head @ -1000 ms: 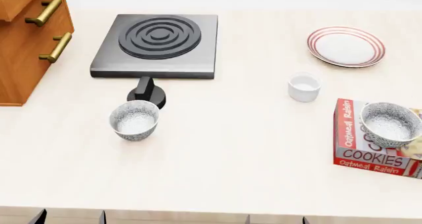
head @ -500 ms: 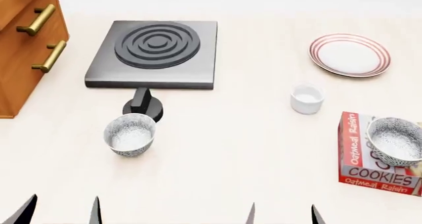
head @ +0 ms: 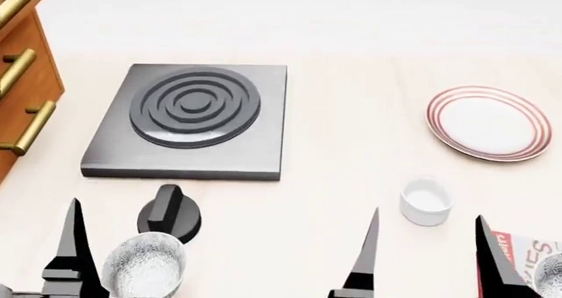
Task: Pick the akita bowl on the cookies box and place it on the plate.
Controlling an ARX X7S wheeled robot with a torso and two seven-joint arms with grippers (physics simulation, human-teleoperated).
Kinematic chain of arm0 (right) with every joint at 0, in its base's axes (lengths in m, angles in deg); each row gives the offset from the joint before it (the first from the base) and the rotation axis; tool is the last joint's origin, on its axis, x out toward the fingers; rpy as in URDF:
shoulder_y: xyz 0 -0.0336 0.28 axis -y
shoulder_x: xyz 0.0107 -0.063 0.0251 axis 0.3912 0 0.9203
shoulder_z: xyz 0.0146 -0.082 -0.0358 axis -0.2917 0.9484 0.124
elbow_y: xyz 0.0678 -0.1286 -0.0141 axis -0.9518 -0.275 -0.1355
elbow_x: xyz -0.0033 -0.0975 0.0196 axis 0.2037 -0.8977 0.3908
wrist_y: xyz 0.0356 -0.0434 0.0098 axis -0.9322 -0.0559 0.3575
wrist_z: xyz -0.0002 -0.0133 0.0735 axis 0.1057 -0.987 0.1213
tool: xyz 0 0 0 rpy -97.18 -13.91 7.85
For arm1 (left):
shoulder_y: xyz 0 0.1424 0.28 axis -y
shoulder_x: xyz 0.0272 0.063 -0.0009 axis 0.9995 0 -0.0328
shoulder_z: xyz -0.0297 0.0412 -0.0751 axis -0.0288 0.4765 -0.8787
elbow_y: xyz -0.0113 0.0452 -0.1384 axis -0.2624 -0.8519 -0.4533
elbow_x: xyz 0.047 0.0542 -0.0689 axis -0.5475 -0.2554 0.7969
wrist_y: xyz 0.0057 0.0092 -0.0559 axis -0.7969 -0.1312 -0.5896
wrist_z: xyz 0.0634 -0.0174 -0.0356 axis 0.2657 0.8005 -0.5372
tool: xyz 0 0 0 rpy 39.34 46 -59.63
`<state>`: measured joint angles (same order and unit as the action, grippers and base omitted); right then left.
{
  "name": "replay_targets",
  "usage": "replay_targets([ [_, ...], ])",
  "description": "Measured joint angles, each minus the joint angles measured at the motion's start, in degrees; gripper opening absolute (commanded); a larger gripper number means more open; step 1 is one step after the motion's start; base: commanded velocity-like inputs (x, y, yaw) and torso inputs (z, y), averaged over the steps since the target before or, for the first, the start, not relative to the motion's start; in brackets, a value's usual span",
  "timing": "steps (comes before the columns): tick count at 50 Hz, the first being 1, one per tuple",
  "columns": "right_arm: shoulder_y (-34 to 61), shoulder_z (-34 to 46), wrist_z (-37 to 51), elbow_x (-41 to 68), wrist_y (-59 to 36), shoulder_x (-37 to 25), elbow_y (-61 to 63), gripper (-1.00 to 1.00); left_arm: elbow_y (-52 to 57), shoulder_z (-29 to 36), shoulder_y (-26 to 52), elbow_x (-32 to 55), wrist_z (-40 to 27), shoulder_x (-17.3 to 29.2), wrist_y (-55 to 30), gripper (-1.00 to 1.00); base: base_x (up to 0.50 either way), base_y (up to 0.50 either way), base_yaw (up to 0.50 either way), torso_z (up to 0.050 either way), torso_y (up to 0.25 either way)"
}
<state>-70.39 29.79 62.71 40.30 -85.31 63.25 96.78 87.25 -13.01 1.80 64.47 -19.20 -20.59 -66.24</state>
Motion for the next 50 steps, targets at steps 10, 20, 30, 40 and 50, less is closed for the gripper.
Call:
replay_targets([
  [10, -0.7, -0.2, 0.5, 0.7, -0.2, -1.0, 2.8, 1.0, 2.0, -0.4, 0.1, 1.2, -0.7, 0.8, -1.0, 1.0, 0.5, 0.0, 0.0, 0.0, 0.0],
  [20, -0.8, -0.6, 0.8, 1.7, -0.4, -1.9, 4.0, 1.0, 2.5, -0.6, 0.4, 2.2, -1.3, 1.3, -1.7, 1.0, 0.5, 0.0, 0.0, 0.0, 0.002],
  [30, -1.5, -1.1, 1.0, 2.8, -0.4, -2.8, 6.0, 1.0, 3.3, -0.8, 0.2, 3.2, -1.8, 1.8, -1.9, 1.0, 0.5, 0.0, 0.0, 0.0, 0.0],
  [40, -2.4, -1.5, 1.0, 3.4, 0.9, -3.4, 6.9, 1.0, 3.7, -1.0, -0.2, 4.0, -2.2, 2.2, -1.5, 1.0, 0.42, 0.0, 0.0, 0.0, 0.0],
  [50, -3.1, -1.5, 0.9, 3.5, 2.7, -3.8, 6.4, 1.0, 3.2, -0.7, -0.4, 4.3, -2.5, 2.7, -1.1, 1.0, -0.08, -0.33, 0.0, 0.0, 0.0],
])
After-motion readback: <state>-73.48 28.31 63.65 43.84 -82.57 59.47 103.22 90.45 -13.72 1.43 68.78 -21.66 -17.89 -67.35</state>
